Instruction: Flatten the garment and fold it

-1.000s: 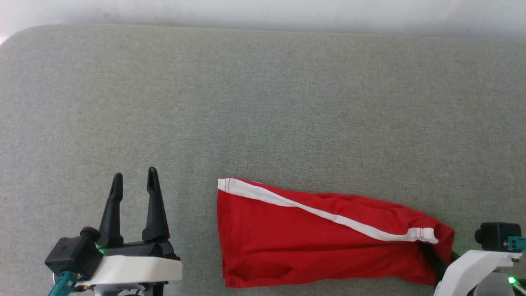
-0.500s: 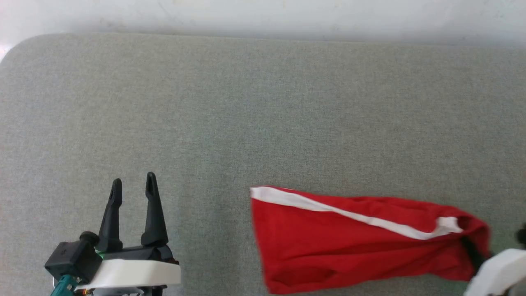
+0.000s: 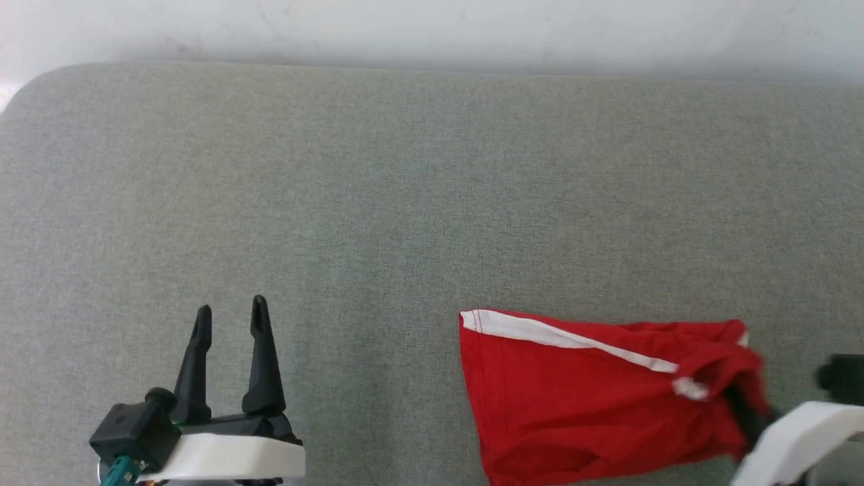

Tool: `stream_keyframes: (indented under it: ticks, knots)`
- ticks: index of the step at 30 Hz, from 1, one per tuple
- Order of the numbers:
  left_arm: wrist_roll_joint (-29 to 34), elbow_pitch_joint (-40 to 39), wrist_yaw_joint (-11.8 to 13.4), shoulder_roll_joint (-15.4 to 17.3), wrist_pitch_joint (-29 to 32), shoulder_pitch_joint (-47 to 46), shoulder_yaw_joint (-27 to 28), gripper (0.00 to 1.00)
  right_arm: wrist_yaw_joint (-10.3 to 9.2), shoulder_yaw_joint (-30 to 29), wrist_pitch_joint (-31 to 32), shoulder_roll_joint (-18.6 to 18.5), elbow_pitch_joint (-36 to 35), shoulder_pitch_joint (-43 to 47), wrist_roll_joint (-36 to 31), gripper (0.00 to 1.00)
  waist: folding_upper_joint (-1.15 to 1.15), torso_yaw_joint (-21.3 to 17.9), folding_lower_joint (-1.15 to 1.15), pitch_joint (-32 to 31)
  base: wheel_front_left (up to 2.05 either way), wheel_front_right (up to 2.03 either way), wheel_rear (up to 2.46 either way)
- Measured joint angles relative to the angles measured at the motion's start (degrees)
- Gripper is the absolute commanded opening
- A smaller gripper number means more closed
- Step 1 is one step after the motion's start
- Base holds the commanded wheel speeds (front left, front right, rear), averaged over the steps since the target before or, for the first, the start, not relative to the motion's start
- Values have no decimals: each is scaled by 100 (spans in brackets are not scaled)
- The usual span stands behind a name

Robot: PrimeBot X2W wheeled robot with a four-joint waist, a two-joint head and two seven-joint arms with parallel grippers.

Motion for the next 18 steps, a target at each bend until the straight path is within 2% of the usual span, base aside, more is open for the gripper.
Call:
stream_keyframes:
  ticks: [8, 18]
  knots:
    - [-2, 75, 1, -91, 0, -7, -101, 100, -1, 1294, 250, 190, -627, 94, 293, 0, 0, 35, 0, 70, 0, 0, 0]
    - [-46, 199, -1, -111, 1, -73, -163, 100, -1, 2267, 297, 226, -725, -416, 292, 0, 0, 193, 0, 155, 0, 0, 0]
